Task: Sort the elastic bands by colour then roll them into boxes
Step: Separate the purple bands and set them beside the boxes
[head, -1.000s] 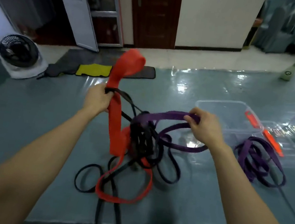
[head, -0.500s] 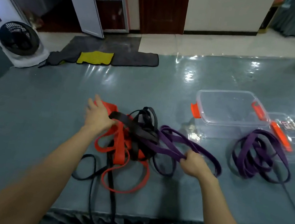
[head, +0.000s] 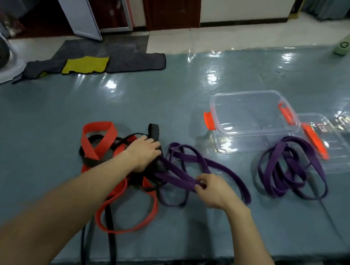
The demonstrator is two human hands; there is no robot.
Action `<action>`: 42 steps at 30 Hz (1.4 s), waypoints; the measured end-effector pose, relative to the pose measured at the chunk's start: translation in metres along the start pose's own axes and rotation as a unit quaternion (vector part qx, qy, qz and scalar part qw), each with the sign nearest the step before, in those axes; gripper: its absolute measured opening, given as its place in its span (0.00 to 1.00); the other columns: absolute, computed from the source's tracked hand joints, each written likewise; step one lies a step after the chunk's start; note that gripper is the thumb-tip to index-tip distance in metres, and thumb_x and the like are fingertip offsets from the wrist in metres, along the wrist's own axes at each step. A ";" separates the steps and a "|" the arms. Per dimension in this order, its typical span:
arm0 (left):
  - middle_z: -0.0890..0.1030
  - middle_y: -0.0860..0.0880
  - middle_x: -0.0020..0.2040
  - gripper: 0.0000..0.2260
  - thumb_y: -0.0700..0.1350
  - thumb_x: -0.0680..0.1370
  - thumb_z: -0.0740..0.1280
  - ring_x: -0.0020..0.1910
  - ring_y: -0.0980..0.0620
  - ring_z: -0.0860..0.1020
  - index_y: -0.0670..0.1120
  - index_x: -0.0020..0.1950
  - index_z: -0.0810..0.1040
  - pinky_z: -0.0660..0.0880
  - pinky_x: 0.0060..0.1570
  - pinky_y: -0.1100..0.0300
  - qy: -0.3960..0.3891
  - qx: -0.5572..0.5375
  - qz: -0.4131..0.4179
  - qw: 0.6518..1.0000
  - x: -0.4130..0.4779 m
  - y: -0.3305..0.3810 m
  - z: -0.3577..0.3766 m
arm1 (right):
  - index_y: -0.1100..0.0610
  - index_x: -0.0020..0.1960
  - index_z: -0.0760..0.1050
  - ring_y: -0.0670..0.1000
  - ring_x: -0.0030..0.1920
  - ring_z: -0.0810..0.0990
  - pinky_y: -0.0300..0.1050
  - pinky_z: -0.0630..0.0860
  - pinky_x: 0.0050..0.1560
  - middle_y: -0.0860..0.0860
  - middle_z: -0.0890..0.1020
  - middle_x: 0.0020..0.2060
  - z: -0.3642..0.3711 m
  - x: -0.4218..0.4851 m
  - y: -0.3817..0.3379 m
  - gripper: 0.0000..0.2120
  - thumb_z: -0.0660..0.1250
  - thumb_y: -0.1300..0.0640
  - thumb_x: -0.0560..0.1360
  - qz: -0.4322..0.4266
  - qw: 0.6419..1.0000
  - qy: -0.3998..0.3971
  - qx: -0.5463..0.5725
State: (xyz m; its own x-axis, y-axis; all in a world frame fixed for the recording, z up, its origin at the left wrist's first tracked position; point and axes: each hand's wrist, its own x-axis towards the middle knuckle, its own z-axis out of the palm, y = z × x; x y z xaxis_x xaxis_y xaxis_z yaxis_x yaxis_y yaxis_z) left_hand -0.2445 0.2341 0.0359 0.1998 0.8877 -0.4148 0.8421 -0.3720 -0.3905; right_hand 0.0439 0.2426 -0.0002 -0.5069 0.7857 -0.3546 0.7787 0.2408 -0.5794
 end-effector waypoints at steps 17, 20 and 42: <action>0.77 0.53 0.52 0.13 0.32 0.77 0.75 0.43 0.50 0.76 0.45 0.58 0.85 0.74 0.49 0.56 0.394 -0.345 -0.226 0.822 -0.089 -0.121 -0.089 | 0.51 0.56 0.83 0.59 0.42 0.84 0.54 0.79 0.43 0.53 0.86 0.39 -0.064 0.031 -0.090 0.09 0.68 0.46 0.83 -0.190 0.940 0.281 0.020; 0.78 0.50 0.51 0.15 0.31 0.75 0.75 0.41 0.48 0.77 0.47 0.56 0.84 0.76 0.47 0.53 0.351 -0.341 -0.241 0.838 -0.092 -0.124 -0.082 | 0.52 0.52 0.84 0.63 0.46 0.84 0.51 0.70 0.40 0.57 0.87 0.41 -0.066 0.036 -0.098 0.10 0.69 0.47 0.83 -0.194 0.960 0.193 -0.051; 0.89 0.52 0.55 0.16 0.43 0.74 0.83 0.55 0.51 0.86 0.50 0.61 0.88 0.80 0.59 0.54 0.143 -0.412 -0.163 0.885 -0.075 -0.068 -0.049 | 0.52 0.63 0.77 0.64 0.53 0.83 0.55 0.80 0.52 0.58 0.86 0.53 -0.051 0.044 -0.053 0.11 0.67 0.56 0.81 -0.093 0.990 0.096 -0.038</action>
State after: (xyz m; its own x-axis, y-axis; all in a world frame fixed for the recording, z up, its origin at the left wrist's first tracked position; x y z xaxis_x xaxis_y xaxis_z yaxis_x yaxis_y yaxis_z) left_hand -0.2923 0.2061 0.1333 -0.1010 0.9877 -0.1195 0.9339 0.1355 0.3309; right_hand -0.0007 0.2938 0.0524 -0.5703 0.8157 -0.0969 0.7078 0.4281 -0.5618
